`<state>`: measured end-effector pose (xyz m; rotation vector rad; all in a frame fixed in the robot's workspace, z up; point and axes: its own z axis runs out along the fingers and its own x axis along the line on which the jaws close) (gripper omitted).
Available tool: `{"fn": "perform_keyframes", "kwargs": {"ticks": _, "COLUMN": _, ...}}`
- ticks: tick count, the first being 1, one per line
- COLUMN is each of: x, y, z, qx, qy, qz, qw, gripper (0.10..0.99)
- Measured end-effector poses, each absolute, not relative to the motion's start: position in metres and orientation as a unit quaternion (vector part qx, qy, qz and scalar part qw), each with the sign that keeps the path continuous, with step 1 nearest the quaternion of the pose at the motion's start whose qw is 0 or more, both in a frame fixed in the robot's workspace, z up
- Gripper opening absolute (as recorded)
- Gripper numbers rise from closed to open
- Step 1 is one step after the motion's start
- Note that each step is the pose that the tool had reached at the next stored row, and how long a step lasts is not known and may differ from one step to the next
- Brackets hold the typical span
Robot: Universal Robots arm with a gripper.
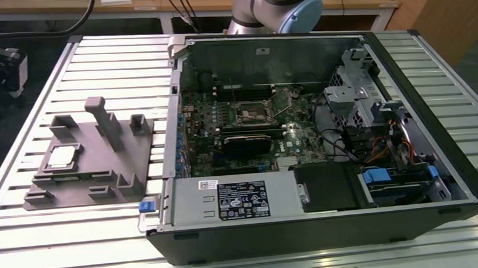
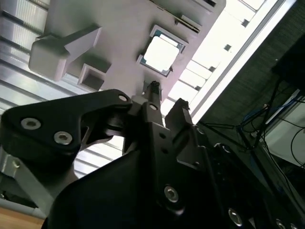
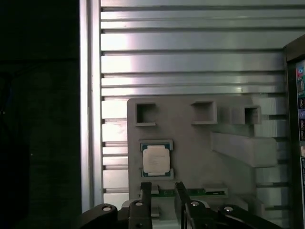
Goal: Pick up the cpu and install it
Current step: 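Pick up the cpu and move it towards the insertion slot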
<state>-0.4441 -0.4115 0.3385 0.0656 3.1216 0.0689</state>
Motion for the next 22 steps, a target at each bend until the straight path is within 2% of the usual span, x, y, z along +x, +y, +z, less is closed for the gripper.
{"fn": "perform_keyframes", "kwargs": {"ticks": 1, "x": -0.444, "y": -0.412, "z": 0.337, "qx": 0.020, "qy": 1.000, "qz": 0.022, "qw": 0.009, "gripper": 0.353}}
{"fn": "perform_keyframes", "kwargs": {"ticks": 2, "x": -0.444, "y": -0.412, "z": 0.335, "qx": 0.020, "qy": 1.000, "qz": 0.022, "qw": 0.009, "gripper": 0.353}}
{"fn": "perform_keyframes", "kwargs": {"ticks": 3, "x": -0.444, "y": -0.412, "z": 0.333, "qx": 0.019, "qy": 1.000, "qz": 0.022, "qw": 0.009, "gripper": 0.408}}
{"fn": "perform_keyframes", "kwargs": {"ticks": 4, "x": -0.444, "y": -0.412, "z": 0.331, "qx": 0.019, "qy": 1.000, "qz": 0.022, "qw": 0.009, "gripper": 0.408}}
{"fn": "perform_keyframes", "kwargs": {"ticks": 6, "x": -0.444, "y": -0.412, "z": 0.328, "qx": 0.019, "qy": 1.000, "qz": 0.022, "qw": 0.009, "gripper": 0.525}}
{"fn": "perform_keyframes", "kwargs": {"ticks": 7, "x": -0.444, "y": -0.412, "z": 0.326, "qx": 0.019, "qy": 1.000, "qz": 0.022, "qw": 0.009, "gripper": 0.525}}
{"fn": "perform_keyframes", "kwargs": {"ticks": 9, "x": -0.444, "y": -0.412, "z": 0.322, "qx": 0.019, "qy": 1.000, "qz": 0.022, "qw": 0.009, "gripper": 0.643}}
{"fn": "perform_keyframes", "kwargs": {"ticks": 10, "x": -0.444, "y": -0.412, "z": 0.320, "qx": 0.019, "qy": 1.000, "qz": 0.022, "qw": 0.009, "gripper": 0.643}}
{"fn": "perform_keyframes", "kwargs": {"ticks": 11, "x": -0.444, "y": -0.412, "z": 0.319, "qx": 0.019, "qy": 1.000, "qz": 0.022, "qw": 0.009, "gripper": 0.702}}
{"fn": "perform_keyframes", "kwargs": {"ticks": 12, "x": -0.444, "y": -0.412, "z": 0.317, "qx": 0.018, "qy": 1.000, "qz": 0.022, "qw": 0.009, "gripper": 0.702}}
{"fn": "perform_keyframes", "kwargs": {"ticks": 13, "x": -0.444, "y": -0.412, "z": 0.315, "qx": 0.018, "qy": 1.000, "qz": 0.022, "qw": 0.009, "gripper": 0.765}}
{"fn": "perform_keyframes", "kwargs": {"ticks": 22, "x": -0.444, "y": -0.412, "z": 0.299, "qx": 0.013, "qy": 1.000, "qz": 0.022, "qw": 0.009, "gripper": 0.765}}
